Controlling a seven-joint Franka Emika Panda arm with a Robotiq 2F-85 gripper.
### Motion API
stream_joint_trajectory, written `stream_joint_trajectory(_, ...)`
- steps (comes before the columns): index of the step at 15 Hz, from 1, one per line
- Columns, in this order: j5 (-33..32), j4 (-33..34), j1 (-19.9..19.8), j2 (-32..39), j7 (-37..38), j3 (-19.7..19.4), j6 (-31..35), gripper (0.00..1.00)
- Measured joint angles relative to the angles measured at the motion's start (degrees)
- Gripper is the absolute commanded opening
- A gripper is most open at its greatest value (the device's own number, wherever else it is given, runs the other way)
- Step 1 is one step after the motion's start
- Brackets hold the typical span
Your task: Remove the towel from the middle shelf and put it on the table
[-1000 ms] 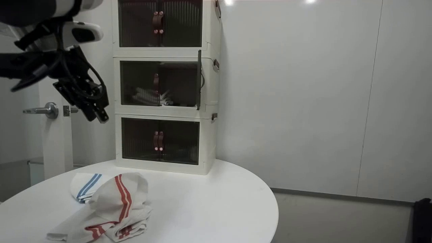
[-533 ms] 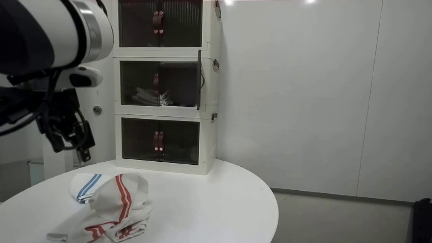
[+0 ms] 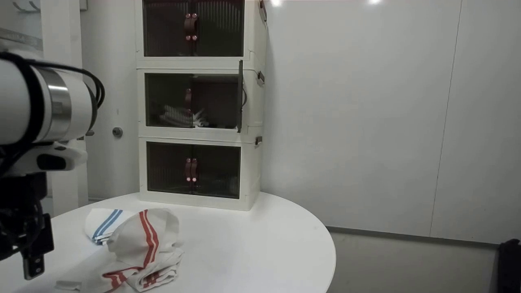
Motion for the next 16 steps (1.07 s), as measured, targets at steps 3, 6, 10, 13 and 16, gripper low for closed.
stream_joint_trajectory(3, 10.5, 0.6, 1.7, 0.0, -6.0, 2.3, -3.5, 1.0)
stream_joint_trajectory(6, 16.9, 1.7, 0.3, -2.3, -10.3, 5.4, -4.1, 1.0)
stream_joint_trajectory(10, 17.4, 1.5, -0.6, -3.6, -10.9, 5.9, -4.1, 1.0)
stream_joint_trajectory(13, 17.4, 1.5, -0.6, -3.6, -10.9, 5.9, -4.1, 1.0)
stream_joint_trajectory(16, 17.4, 1.5, -0.6, -3.6, -10.9, 5.9, -4.1, 1.0)
